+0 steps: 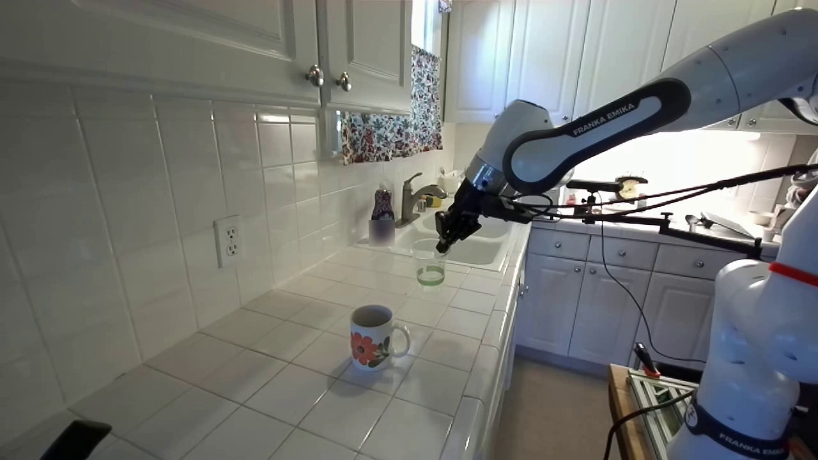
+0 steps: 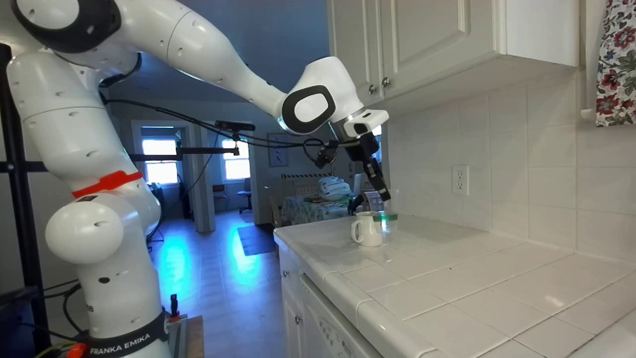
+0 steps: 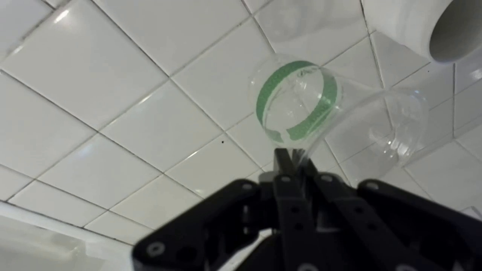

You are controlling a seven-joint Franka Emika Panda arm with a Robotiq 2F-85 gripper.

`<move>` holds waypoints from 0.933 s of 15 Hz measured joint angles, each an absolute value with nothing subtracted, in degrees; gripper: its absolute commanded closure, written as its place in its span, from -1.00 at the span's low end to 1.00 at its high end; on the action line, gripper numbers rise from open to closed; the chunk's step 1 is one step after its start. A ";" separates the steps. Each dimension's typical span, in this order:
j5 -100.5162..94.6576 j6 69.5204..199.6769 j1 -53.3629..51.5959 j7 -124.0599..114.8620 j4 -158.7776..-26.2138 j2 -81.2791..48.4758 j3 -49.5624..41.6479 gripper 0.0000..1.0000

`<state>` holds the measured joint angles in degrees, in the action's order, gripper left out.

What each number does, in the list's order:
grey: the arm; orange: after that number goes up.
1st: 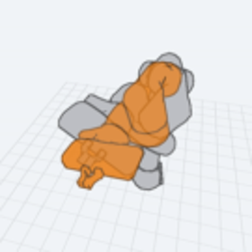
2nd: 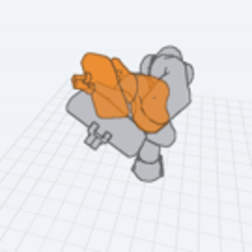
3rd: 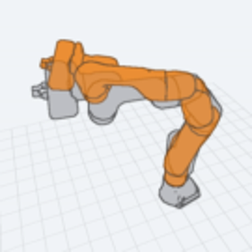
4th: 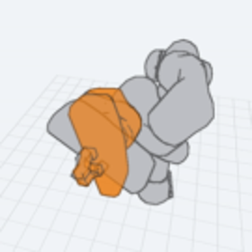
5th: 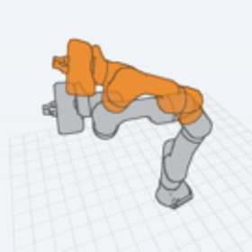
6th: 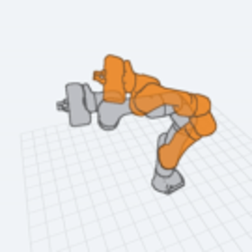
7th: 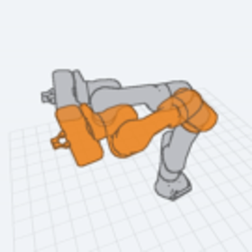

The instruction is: Pour out the content from the right cup to the left cup

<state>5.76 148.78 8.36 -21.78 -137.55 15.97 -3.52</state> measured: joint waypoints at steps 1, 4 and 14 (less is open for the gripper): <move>6.52 148.47 8.35 -20.96 -137.57 15.82 -3.90 0.97; 7.54 148.30 8.35 -18.60 -137.84 15.51 -4.85 0.97; 8.88 151.53 8.36 -9.41 -140.78 14.12 -9.02 0.97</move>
